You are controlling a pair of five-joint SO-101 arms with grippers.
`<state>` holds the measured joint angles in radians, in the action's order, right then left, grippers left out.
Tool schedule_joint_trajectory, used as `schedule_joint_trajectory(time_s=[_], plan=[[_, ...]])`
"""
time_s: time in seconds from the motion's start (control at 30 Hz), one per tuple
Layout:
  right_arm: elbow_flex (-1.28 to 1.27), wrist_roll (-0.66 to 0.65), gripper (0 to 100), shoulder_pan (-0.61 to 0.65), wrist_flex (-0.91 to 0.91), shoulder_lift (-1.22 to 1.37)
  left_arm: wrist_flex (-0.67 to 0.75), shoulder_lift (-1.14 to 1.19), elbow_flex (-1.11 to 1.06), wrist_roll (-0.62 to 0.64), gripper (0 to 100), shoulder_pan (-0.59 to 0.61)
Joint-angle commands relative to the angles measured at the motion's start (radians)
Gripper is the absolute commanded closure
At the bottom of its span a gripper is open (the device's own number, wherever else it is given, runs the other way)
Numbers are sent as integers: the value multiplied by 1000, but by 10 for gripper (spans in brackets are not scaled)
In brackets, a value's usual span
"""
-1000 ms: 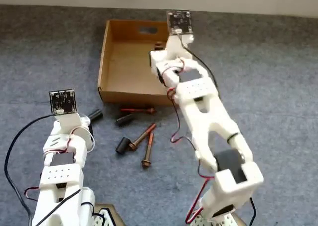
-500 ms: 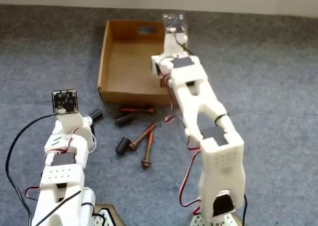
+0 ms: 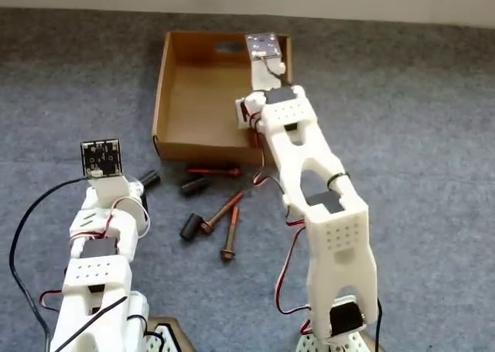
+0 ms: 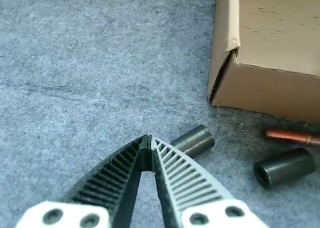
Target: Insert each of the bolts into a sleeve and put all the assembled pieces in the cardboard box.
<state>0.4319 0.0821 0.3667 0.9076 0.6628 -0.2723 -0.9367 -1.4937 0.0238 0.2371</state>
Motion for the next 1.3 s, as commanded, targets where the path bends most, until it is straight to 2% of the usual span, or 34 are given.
schedule_joint_trajectory(time_s=[0.0, 0.1, 0.27, 0.73, 0.93, 1.27], plan=[[58, -12, 992, -5, 2, -7, 18, -5, 4, -9, 991, -19], [58, -9, 992, -7, 2, 8, 18, -5, 4, -9, 991, -19], [58, 106, 992, -8, 2, 16, 18, -5, 4, -9, 991, -19], [56, 107, 988, -8, 31, 18, 18, -5, 4, -9, 991, -19], [56, 107, 848, -8, 33, 18, 18, -5, 4, -9, 991, -19], [113, 107, 873, -4, 31, -13, 20, -7, 4, -9, 990, -19]])
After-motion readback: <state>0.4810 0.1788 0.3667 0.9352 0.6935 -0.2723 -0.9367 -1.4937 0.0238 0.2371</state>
